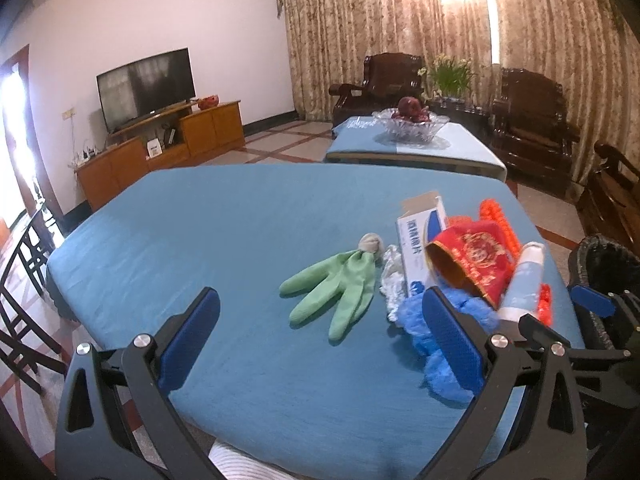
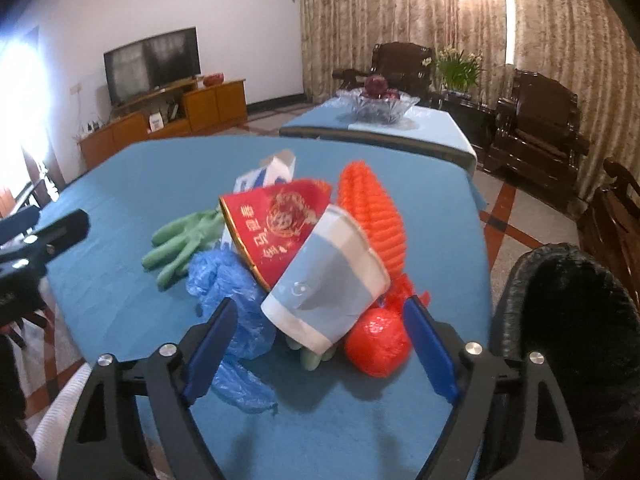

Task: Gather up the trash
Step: 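Move the right tool to the blue-white paper cup and close on it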

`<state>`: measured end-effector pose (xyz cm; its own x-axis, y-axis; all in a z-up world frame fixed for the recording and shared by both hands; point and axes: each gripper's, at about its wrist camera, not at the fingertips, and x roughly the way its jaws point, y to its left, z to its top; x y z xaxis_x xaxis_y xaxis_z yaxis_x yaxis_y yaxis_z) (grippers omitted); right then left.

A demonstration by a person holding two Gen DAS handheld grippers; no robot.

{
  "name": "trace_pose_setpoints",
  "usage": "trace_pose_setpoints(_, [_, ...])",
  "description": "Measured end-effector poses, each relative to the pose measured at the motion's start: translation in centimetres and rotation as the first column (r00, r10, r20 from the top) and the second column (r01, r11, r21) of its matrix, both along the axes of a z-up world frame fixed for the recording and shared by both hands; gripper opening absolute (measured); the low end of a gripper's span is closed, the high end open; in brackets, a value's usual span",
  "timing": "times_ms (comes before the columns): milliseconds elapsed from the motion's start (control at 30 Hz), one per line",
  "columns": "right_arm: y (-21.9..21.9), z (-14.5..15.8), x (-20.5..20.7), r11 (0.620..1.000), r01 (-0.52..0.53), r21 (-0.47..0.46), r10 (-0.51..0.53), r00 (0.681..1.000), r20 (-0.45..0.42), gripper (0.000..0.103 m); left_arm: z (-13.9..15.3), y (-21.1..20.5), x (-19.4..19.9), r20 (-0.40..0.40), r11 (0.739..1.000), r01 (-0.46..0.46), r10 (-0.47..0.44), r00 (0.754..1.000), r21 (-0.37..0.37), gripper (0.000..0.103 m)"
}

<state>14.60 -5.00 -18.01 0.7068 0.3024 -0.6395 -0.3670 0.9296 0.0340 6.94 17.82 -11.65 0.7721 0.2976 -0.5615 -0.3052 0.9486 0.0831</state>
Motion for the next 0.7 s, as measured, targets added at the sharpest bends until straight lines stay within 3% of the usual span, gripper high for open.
trace_pose_setpoints(367, [1.7, -2.0, 3.0, 0.999, -0.031, -0.029, 0.030, 0.999, -0.038, 0.081, -1.7, 1.4, 1.1, -0.034, 1.000, -0.008, 0.007, 0.999, -0.022, 0.098])
trace_pose_setpoints(433, [1.5, -2.0, 3.2, 0.997, -0.074, 0.003, 0.074, 0.995, -0.062, 0.065, -1.7, 1.2, 1.3, -0.035, 1.000, 0.000, -0.001, 0.999, -0.021, 0.098])
trace_pose_setpoints(533, [0.6, -1.5, 3.1, 0.994, -0.102, 0.035, 0.104, 0.993, -0.064, 0.053, -1.7, 0.9, 1.3, -0.033, 1.000, 0.007, -0.008, 0.999, -0.016, 0.098])
trace_pose_setpoints(700, [-0.7, -0.6, 2.6, 0.987, -0.138, 0.087, 0.143, 0.988, -0.060, 0.049, -1.9, 0.5, 1.8, -0.039, 0.999, 0.015, -0.016, 0.999, -0.030, 0.098])
